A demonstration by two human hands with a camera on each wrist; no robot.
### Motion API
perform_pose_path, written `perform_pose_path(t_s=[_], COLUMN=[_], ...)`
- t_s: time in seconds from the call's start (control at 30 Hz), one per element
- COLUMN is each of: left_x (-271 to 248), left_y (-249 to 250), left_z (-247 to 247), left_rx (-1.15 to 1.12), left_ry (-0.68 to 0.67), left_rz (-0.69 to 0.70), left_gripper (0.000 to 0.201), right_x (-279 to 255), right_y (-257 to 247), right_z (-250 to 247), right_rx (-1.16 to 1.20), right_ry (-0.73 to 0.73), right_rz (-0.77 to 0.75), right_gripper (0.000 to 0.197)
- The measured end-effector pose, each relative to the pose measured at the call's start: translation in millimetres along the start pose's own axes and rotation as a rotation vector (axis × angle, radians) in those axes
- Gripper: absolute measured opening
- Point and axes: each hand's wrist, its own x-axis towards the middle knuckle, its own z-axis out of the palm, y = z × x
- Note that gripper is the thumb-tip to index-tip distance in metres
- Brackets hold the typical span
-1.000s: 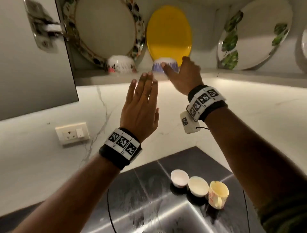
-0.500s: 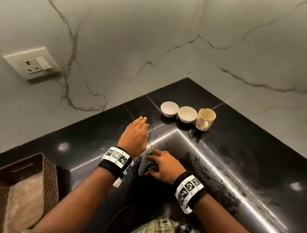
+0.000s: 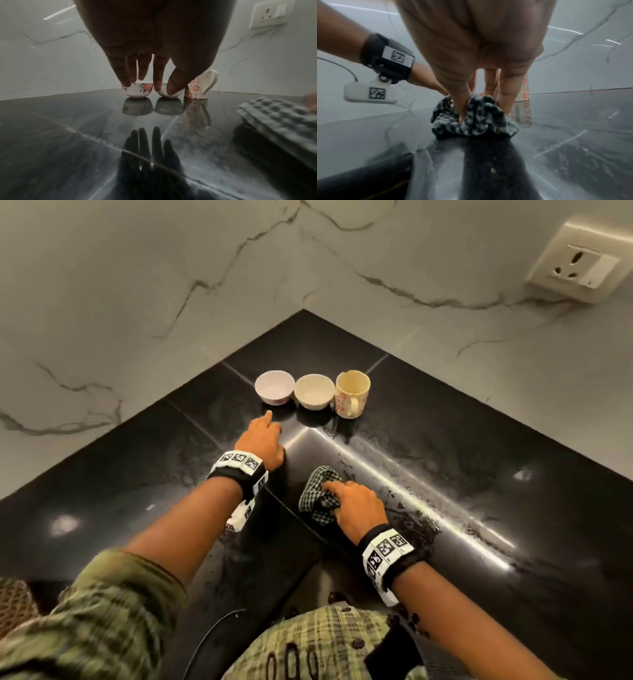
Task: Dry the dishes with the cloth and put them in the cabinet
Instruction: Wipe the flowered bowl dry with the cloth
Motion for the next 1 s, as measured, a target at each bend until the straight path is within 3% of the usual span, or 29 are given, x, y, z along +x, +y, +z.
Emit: perform_pose_path(t_s=[0.47,0.57,0.7,0.83,1.0], left_x=[68.9,70.7,61.0,36.0,-19.8], left_y=[-3.6,0.6,2.2,-5.7,-13.4], left_z=[-13.3,-16.3,-17.1,-13.7,-2.0], left_rx=[0.155,0.184,0.219,0.219,-0.053], left_ry=[-0.094,-0.053,0.019,0.076,0.165], left_rz=[-0.016,-0.009,-0.007,0.014,-0.069], left_gripper=[0.042,0.048,0.047,0.033,0.021], right_x=[12.3,13.3,13.1,11.9,8.2], right_y=[0.0,0.3,0.8,0.1,2.6], right_z=[1.5,1.3,2.0,3.1,6.5], right_rx=[0.019,0.032,0.034,0.031,0.031], right_ry=[-0.026,-0.027,-0.018,0.000,0.056], right_rz=[0.027,0.029,0.035,0.027,0.008], right_gripper=[0.061,0.059,0.060,0.059,0.059])
